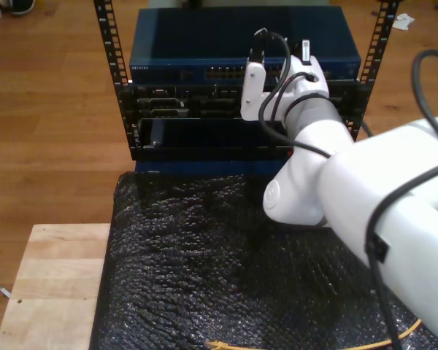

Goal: Grab the cable and plug it in

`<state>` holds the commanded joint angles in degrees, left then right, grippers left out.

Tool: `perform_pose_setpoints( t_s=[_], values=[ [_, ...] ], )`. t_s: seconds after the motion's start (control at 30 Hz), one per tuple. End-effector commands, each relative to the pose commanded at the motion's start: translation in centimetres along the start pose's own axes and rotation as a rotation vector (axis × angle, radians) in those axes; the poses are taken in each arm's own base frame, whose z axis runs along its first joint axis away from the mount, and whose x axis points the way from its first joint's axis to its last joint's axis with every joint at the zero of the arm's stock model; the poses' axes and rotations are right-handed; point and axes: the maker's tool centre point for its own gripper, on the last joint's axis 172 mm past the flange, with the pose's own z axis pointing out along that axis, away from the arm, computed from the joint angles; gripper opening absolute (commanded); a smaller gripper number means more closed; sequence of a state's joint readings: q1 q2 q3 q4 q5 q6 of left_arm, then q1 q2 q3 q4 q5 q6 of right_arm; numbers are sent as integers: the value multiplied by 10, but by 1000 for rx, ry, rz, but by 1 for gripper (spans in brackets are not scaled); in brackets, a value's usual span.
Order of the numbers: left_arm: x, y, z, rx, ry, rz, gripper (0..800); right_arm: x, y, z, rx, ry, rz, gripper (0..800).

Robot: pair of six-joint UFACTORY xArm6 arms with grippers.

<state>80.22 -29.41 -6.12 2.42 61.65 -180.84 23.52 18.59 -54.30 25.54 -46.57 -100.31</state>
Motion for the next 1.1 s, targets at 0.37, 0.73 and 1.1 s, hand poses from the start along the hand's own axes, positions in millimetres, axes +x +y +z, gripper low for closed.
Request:
perform_pose_setpoints(
  t_s=[0.37,0.73,1.1],
  values=[
    [0,0,0,0,0,0,800,-21,6,-15,133,28,-66,703],
    [0,0,0,0,0,0,800,-83,17,-17,241,-4,-136,727],
    [0,0,0,0,0,0,800,-114,2,-36,422,16,-207,779]
  ],
)
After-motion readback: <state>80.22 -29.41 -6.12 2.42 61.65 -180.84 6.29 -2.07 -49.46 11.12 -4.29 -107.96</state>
